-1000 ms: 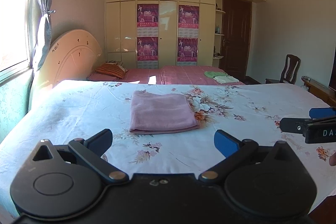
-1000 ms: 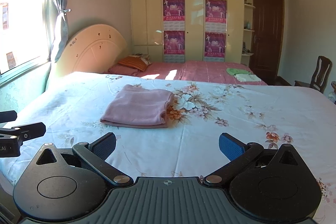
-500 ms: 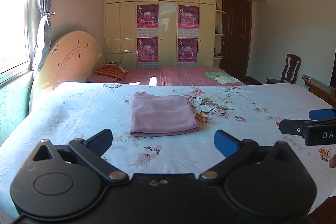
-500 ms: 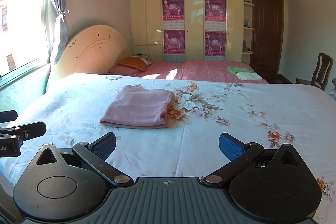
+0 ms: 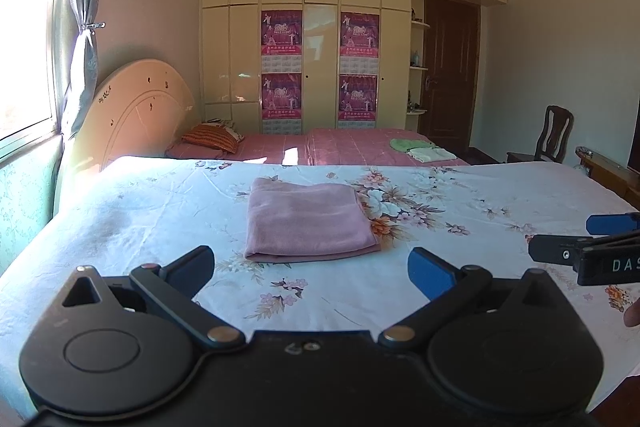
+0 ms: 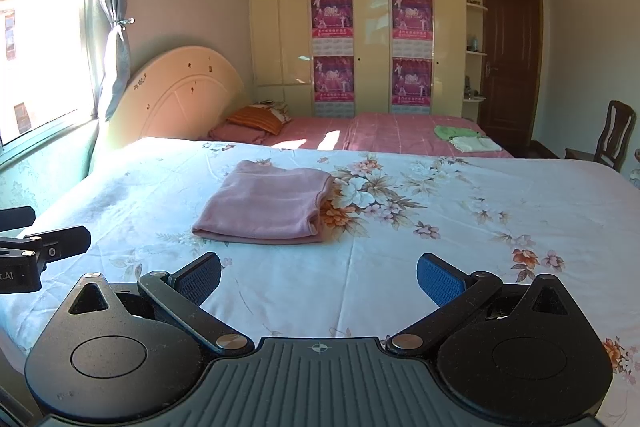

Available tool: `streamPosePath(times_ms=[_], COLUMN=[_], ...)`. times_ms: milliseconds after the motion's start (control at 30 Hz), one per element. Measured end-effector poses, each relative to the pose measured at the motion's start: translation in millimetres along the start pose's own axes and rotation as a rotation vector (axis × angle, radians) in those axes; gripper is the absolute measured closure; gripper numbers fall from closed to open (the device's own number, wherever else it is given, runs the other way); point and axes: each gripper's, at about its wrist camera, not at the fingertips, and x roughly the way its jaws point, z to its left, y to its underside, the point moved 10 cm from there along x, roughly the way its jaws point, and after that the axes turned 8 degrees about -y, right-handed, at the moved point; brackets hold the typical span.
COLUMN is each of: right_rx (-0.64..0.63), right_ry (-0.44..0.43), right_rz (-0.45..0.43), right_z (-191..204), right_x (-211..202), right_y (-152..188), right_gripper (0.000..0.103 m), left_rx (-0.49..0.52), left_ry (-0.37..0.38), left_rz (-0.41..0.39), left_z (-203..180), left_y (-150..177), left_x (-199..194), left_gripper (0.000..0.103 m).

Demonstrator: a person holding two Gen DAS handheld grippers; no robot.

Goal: Fold small clothes

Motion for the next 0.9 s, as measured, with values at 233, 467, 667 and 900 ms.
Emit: streamPosePath(times_ms=[233,467,667,900], right_rx=[-0.001,-0.005,-0.006,-0.008], right_ry=[0.005,-0.001,-0.004,-0.005], right_rz=[-0.001,-0.002,-0.001,-0.001], right_z=[-0.4,-0.6,-1.1,-0.9], right_x=[0.4,0.8,1.7,2.4], right_y=[0.2,-0.7,-1.0,-1.6], right_gripper=[0.0,0.0,0.0,0.0], left_rx=[-0.002,-0.002,-0.001,0.008], left_ry=[0.0,0.001,-0.009,-0.012], left_rz=[0.004,0.005,0.003,-0.01], left_z=[-1.3,-1.8,-3.1,-5.1], left_y=[2.1,2.0,1.9,2.0], left_x=[1.3,1.8,3.1,2.9], left_gripper=[0.0,0.0,0.0,0.0])
